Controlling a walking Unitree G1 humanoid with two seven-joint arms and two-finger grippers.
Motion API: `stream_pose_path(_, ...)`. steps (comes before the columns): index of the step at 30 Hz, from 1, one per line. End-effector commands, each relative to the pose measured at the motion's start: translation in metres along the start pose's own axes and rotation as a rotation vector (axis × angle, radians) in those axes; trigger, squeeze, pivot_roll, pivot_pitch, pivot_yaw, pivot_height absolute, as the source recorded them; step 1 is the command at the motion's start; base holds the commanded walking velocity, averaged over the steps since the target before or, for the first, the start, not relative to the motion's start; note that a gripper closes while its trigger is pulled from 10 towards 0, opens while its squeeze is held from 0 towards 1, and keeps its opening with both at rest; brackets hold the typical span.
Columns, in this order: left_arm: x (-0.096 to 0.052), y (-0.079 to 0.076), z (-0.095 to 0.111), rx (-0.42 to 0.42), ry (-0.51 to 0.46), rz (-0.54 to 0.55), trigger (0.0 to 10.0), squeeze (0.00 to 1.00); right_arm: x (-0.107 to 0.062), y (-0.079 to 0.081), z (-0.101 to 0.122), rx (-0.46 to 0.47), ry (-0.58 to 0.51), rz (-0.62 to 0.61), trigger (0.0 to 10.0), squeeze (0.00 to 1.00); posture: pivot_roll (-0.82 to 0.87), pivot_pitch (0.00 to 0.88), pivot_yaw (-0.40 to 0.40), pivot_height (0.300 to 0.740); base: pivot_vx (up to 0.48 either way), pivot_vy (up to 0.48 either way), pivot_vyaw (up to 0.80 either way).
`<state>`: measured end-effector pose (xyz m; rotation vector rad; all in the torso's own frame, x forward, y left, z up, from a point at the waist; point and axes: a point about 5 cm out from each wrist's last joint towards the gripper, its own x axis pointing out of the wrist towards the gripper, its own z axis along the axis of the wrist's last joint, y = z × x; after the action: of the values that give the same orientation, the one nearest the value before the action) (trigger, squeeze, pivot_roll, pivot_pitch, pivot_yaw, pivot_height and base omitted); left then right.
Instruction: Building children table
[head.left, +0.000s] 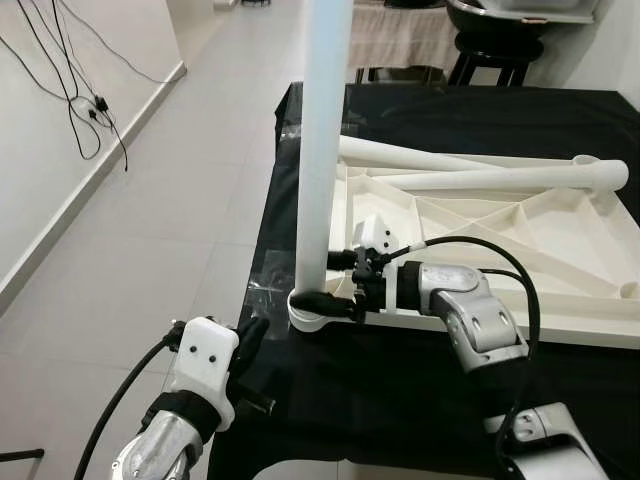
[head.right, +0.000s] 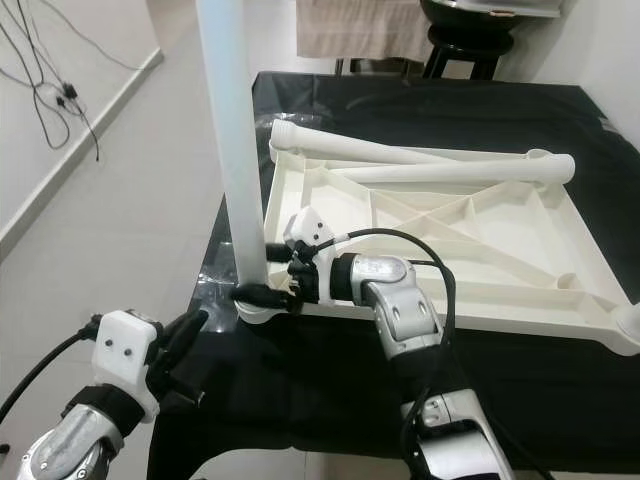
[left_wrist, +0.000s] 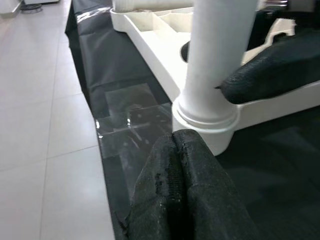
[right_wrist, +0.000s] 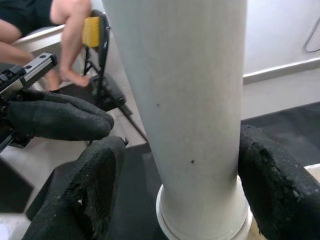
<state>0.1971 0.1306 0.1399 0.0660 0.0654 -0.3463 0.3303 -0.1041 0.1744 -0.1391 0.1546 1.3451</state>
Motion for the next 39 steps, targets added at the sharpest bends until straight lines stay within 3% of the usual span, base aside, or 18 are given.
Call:
stream_pose_path(1, 0.000, -0.001, -0.005, 0.011, 0.019, -0.008, 10.0, 0.00, 0.003, -0.003, 0.000, 0.004, -0.017, 0.035, 10.0, 0.00, 0.07, 0.089, -0.024, 0.740, 0.000, 0.000, 0.00)
stream_pose_path(2, 0.001, -0.002, -0.006, 0.006, 0.017, -0.015, 10.0, 0.00, 0.003, -0.008, 0.002, 0.005, -0.017, 0.050, 9.1, 0.00, 0.07, 0.086, -0.027, 0.740, 0.000, 0.000, 0.00)
stream_pose_path(3, 0.002, -0.003, -0.006, 0.001, 0.016, -0.020, 10.0, 0.00, 0.004, -0.010, 0.004, 0.008, -0.019, 0.062, 6.4, 0.00, 0.07, 0.086, -0.027, 0.740, 0.000, 0.000, 0.00)
stream_pose_path(4, 0.003, -0.003, -0.006, -0.002, 0.014, -0.024, 10.0, 0.00, 0.004, -0.011, 0.004, 0.010, -0.021, 0.077, 2.5, 0.00, 0.07, 0.085, -0.028, 0.740, 0.000, 0.000, 0.00)
stream_pose_path(5, 0.003, -0.004, -0.007, -0.003, 0.011, -0.028, 10.0, 0.00, 0.005, -0.014, 0.006, 0.017, -0.032, 0.073, 0.0, 0.00, 0.07, 0.085, -0.028, 0.740, 0.000, 0.000, 0.00)
stream_pose_path(19, 0.008, -0.006, -0.006, -0.020, -0.016, -0.044, 10.0, 0.00, -0.005, -0.023, 0.014, -0.028, -0.109, 0.017, 0.0, 0.00, 0.04, 0.102, -0.036, 0.740, 0.000, 0.000, 0.00)
stream_pose_path(21, 0.008, -0.005, -0.006, -0.034, -0.021, -0.044, 10.0, 0.00, -0.007, -0.020, 0.007, -0.053, -0.089, -0.127, 0.0, 0.00, 0.04, 0.122, -0.049, 0.740, 0.000, 0.000, 0.00)
stream_pose_path(22, 0.007, -0.005, -0.006, -0.034, -0.023, -0.043, 10.0, 0.00, -0.005, -0.020, 0.001, -0.025, -0.059, -0.271, 0.0, 0.00, 0.04, 0.125, -0.049, 0.740, 0.000, 0.000, 0.00)
stream_pose_path(23, 0.007, -0.005, -0.006, -0.034, -0.023, -0.043, 10.0, 0.00, -0.005, -0.020, 0.001, -0.025, -0.059, -0.271, 0.0, 0.00, 0.04, 0.125, -0.049, 0.740, 0.000, 0.000, 0.00)
stream_pose_path(24, 0.006, -0.003, -0.005, -0.027, -0.027, -0.039, 10.0, 0.00, -0.002, -0.017, -0.004, 0.035, -0.057, -0.646, 0.0, 0.00, 0.02, 0.138, -0.042, 0.740, 0.000, 0.000, 0.00)
stream_pose_path(25, 0.006, -0.003, -0.005, -0.027, -0.027, -0.039, 10.0, 0.00, -0.002, -0.017, -0.004, 0.035, -0.057, -0.646, 0.0, 0.00, 0.02, 0.138, -0.042, 0.740, 0.000, 0.000, 0.00)
stream_pose_path(27, 0.006, 0.000, -0.003, -0.019, -0.036, -0.031, 10.0, 0.00, 0.006, 0.026, -0.025, 0.124, -0.010, -0.829, 0.0, 0.00, 0.01, 0.149, -0.030, 0.740, 0.000, 0.000, 0.00)
stream_pose_path(30, 0.007, 0.000, -0.003, -0.012, -0.038, -0.030, 10.0, 0.00, 0.011, 0.032, -0.028, 0.134, -0.004, -0.785, 0.0, 0.00, -0.01, 0.132, -0.022, 0.740, 0.000, 0.000, 0.00)
stream_pose_path(32, 0.009, 0.000, -0.005, -0.020, -0.036, -0.038, 10.0, 0.00, 0.015, 0.020, -0.022, 0.053, -0.007, -0.710, 0.0, 0.00, 0.02, 0.130, -0.038, 0.740, 0.000, 0.000, 0.00)
stream_pose_path(34, 0.009, 0.001, -0.005, -0.022, -0.037, -0.039, 10.0, 0.00, 0.016, 0.014, -0.022, 0.046, -0.002, -0.710, 0.0, 0.00, 0.02, 0.129, -0.038, 0.740, 0.000, 0.000, 0.00)
stream_pose_path(35, 0.010, 0.001, -0.004, -0.020, -0.039, -0.035, 10.0, 0.00, 0.017, 0.012, -0.024, 0.051, 0.007, -0.702, 10.0, 0.00, 0.02, 0.132, -0.035, 0.740, 0.000, 0.000, 0.00)
stream_pose_path(38, 0.010, 0.001, -0.004, -0.013, -0.044, -0.024, 10.0, 0.00, 0.020, 0.014, -0.023, 0.071, -0.003, -0.675, 10.0, 0.00, 0.02, 0.127, -0.034, 0.740, 0.000, 0.000, 0.00)
stream_pose_path(39, 0.010, 0.001, -0.004, -0.011, -0.045, -0.020, 10.0, 0.00, 0.021, 0.014, -0.020, 0.073, -0.016, -0.641, 10.0, 1.00, 0.02, 0.126, -0.034, 0.740, 0.000, 0.000, 0.00)
